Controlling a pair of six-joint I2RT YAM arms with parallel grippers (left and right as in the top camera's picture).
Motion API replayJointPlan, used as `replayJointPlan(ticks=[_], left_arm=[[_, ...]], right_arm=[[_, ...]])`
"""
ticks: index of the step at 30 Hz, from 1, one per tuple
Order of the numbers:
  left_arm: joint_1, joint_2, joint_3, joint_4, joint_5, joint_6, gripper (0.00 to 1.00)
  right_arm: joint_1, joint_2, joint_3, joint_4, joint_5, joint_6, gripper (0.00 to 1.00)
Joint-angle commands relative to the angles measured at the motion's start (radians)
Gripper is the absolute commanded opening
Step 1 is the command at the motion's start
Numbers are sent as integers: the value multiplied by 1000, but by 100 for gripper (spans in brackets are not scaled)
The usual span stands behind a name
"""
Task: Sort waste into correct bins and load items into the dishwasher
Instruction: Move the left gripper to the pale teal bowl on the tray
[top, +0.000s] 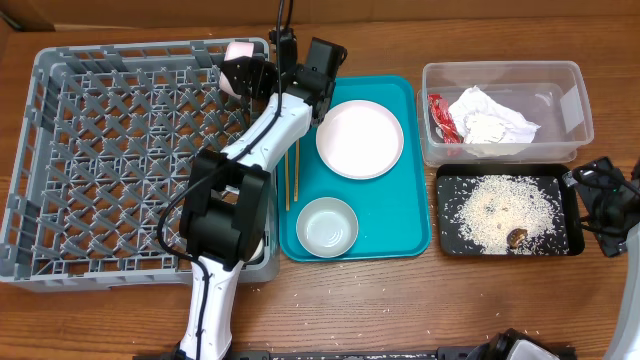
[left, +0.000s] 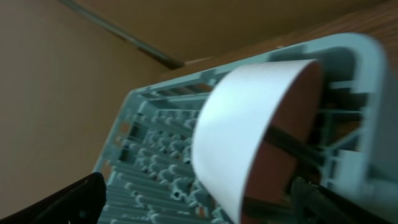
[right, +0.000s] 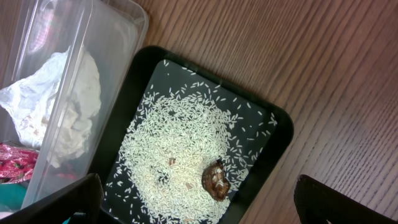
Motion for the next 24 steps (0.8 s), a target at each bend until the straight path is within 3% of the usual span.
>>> replayJointPlan(ticks=[1, 4, 8, 15, 18, 24], left_arm=[[-22, 8, -3, -29, 145, 0, 97], [-33, -21, 2, -34, 183, 0, 98], [-35, -102, 27, -96, 373, -37, 98], [-35, -312, 48, -277, 989, -71, 99], [-36, -370, 48, -408, 1230, -114, 90], [-46, -366, 20, -751, 1416, -216, 88]], right_arm=[[-4, -2, 10, 5, -1, -7, 100], [-4, -2, 10, 5, -1, -7, 100], [-4, -2, 10, 6, -1, -7, 100], [-4, -2, 10, 5, -1, -7, 100], [-4, -2, 10, 5, -1, -7, 100], [-4, -2, 10, 5, -1, -7, 100]])
